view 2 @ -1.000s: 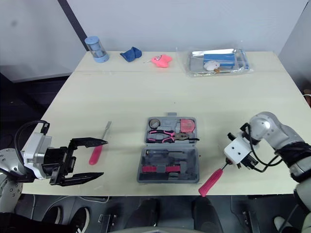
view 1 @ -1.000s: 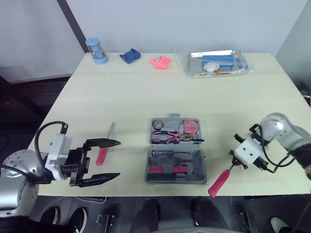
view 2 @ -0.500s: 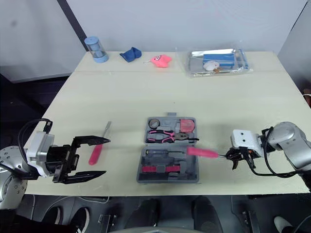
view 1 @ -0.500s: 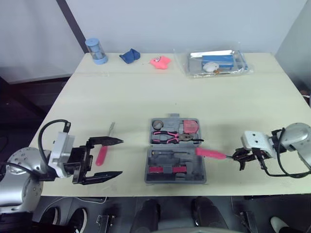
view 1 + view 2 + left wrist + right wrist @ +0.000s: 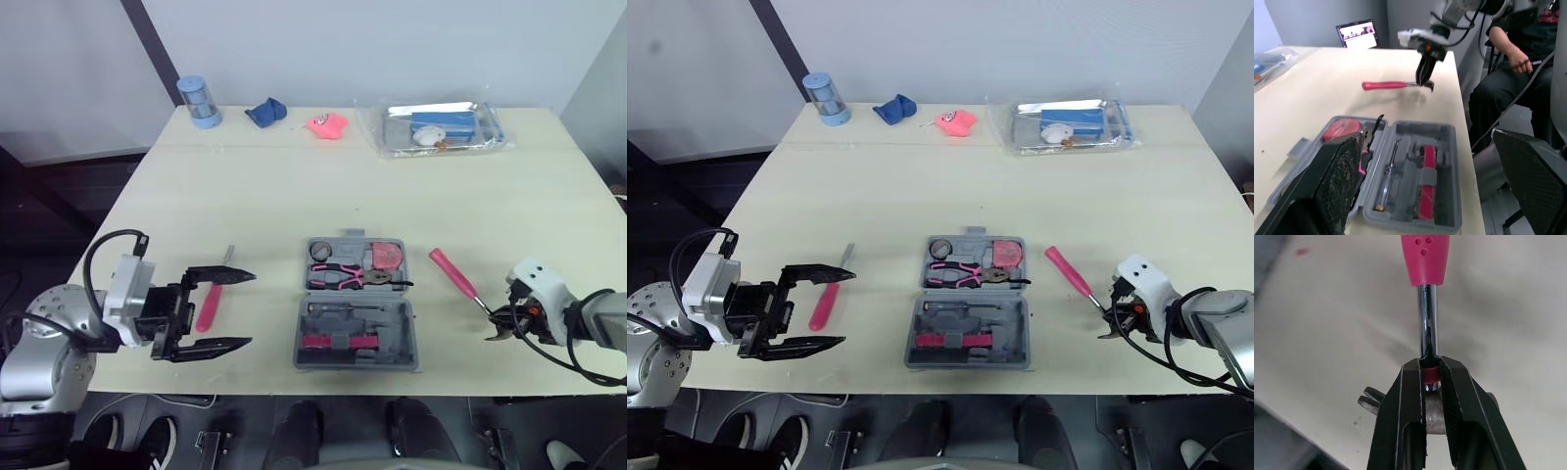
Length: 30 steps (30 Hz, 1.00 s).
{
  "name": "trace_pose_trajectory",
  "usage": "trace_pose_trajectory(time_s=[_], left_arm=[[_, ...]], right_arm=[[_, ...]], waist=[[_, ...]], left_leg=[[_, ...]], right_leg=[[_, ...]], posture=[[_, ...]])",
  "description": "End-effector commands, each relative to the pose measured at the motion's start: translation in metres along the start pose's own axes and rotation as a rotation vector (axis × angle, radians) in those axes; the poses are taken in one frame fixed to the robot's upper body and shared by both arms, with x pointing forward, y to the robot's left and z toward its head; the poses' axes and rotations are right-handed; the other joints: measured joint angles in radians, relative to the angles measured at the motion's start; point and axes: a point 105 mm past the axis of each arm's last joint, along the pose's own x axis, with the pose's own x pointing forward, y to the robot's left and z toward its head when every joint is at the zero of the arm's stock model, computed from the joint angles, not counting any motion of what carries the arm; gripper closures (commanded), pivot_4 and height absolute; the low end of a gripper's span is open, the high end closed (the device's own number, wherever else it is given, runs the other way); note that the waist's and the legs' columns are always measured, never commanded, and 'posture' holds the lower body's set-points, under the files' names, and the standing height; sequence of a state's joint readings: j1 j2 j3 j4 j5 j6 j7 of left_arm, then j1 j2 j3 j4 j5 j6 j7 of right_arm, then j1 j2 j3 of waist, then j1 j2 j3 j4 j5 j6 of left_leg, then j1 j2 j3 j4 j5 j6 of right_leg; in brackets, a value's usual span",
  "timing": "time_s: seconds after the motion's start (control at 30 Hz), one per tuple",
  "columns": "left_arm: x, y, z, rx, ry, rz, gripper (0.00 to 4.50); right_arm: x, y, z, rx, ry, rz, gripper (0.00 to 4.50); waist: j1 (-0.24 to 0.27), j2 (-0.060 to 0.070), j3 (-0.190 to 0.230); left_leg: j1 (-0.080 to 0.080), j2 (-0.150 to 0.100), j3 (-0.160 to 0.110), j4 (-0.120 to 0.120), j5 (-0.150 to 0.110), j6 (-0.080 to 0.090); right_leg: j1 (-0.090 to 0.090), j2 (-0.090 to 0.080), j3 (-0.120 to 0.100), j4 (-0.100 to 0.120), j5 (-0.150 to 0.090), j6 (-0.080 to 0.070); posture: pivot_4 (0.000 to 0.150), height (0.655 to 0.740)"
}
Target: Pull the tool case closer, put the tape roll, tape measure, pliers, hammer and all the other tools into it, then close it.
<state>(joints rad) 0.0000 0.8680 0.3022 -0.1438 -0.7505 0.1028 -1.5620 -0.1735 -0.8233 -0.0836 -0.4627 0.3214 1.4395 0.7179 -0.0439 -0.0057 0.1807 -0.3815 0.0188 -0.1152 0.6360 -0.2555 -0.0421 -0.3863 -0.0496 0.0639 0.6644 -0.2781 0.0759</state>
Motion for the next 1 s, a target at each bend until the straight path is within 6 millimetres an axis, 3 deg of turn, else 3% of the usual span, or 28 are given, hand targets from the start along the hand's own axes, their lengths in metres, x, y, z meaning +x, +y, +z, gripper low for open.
trace_pose_trajectory(time_s=[0.03, 0.13, 0.4, 0.53, 0.6, 0.63, 0.83, 1.0], left_arm=[[0.002, -0.006, 0.008, 0.026, -0.012, -0.073, 0.0], [0.002, -0.006, 0.008, 0.027, -0.014, -0.075, 0.0], [0.001, -0.005, 0.007, 0.026, -0.009, -0.068, 0.0], [0.001, -0.006, 0.008, 0.024, -0.007, -0.067, 0.0], [0.001, -0.006, 0.008, 0.023, -0.006, -0.066, 0.0], [0.001, -0.005, 0.008, 0.022, -0.006, -0.065, 0.0], [0.002, -0.006, 0.009, 0.018, -0.009, -0.065, 0.0], [0.004, -0.006, 0.01, 0.019, -0.014, -0.069, 0.0]], right_arm=[[0.0, -0.003, 0.007, 0.102, -0.024, -0.092, 4.48], [0.012, -0.004, 0.004, 0.215, -0.035, -0.108, 4.48], [0.02, -0.008, 0.007, 0.292, -0.068, -0.198, 4.48], [0.016, -0.002, 0.016, 0.234, -0.097, -0.182, 2.64], [0.012, 0.002, 0.021, 0.183, -0.125, -0.172, 2.2], [0.01, 0.002, 0.022, 0.15, -0.145, -0.177, 1.73], [0.002, 0.017, 0.031, 0.025, -0.361, -0.078, 1.73], [0.012, 0.019, 0.024, 0.012, -0.435, -0.076, 1.73]], waist=[[0.0, 0.0, 0.0], [0.002, 0.0, 0.0], [-0.001, -0.001, -0.001], [0.0, -0.001, -0.001], [0.0, -0.001, -0.001], [0.0, -0.001, -0.001], [0.001, -0.001, -0.001], [-0.001, -0.001, -0.001]], left_leg=[[0.0, 0.0, 0.0, 0.0, 0.0, 0.0], [-0.001, 0.0, 0.0, 0.0, 0.0, 0.0], [-0.001, 0.0, 0.0, 0.0, 0.0, 0.0], [-0.001, 0.0, 0.0, 0.0, 0.0, 0.0], [-0.002, 0.0, 0.0, 0.0, 0.0, 0.0], [-0.002, 0.0, 0.0, 0.0, 0.0, 0.0], [-0.002, 0.0, 0.0, 0.0, 0.0, 0.0], [-0.002, 0.0, 0.0, 0.0, 0.0, 0.0]], right_leg=[[0.0, 0.0, 0.0, 0.0, 0.0, 0.0], [0.0, 0.0, 0.0, 0.0, 0.0, 0.0], [-0.001, 0.0, 0.0, 0.0, 0.0, 0.0], [-0.001, 0.0, 0.0, 0.0, 0.0, 0.0], [-0.002, 0.0, 0.0, 0.0, 0.0, 0.0], [-0.002, 0.0, 0.0, 0.0, 0.0, 0.0], [-0.002, 0.0, 0.0, 0.0, 0.0, 0.0], [-0.002, 0.0, 0.0, 0.0, 0.0, 0.0]], posture=[[0.15, 0.74], [0.15, 0.74], [0.15, 0.74], [0.15, 0.74], [0.15, 0.74], [0.15, 0.74], [0.15, 0.74], [0.15, 0.74]])
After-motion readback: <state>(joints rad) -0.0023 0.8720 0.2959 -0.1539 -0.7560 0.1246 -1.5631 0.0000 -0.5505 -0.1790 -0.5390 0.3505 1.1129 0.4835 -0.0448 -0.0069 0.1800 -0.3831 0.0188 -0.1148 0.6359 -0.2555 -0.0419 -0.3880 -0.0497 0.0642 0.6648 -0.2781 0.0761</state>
